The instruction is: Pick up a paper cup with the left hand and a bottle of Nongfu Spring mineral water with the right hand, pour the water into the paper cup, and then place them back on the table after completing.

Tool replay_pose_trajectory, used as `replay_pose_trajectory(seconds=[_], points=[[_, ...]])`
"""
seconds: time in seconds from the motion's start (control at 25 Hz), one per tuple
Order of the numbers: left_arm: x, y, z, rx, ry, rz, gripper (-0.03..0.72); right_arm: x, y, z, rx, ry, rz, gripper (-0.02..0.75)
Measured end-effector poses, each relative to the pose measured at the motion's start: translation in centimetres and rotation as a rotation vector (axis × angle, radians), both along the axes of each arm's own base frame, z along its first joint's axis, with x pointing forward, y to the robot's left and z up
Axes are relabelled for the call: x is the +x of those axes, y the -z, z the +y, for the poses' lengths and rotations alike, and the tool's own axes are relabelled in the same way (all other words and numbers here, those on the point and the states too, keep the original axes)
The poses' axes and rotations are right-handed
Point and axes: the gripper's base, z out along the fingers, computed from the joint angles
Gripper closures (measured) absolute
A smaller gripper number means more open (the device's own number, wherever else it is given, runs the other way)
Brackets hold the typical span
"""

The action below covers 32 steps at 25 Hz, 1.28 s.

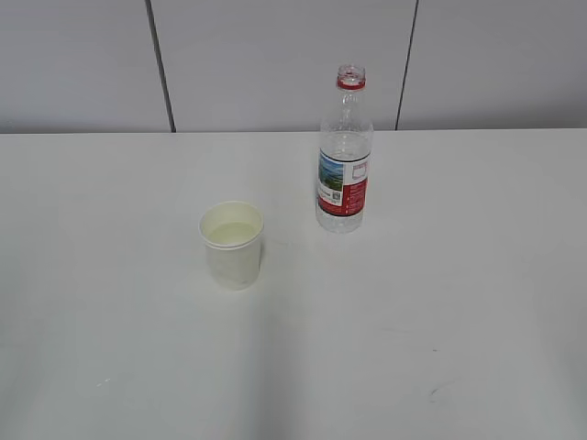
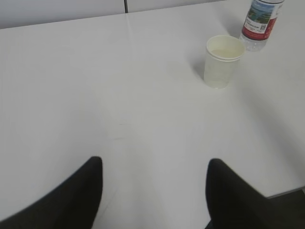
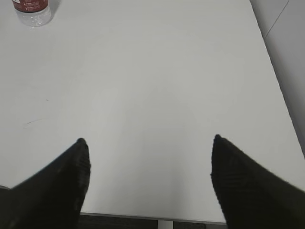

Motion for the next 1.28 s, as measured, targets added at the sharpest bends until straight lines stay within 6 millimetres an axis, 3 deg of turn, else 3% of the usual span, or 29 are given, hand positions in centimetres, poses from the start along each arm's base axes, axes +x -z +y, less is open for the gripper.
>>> replay_pose_trajectory(seconds=[1.28], points=[[0.0,0.0,0.0,0.0,0.0,0.0,0.272,0.0,0.0,0.0,0.0,0.0,0.0,0.152]])
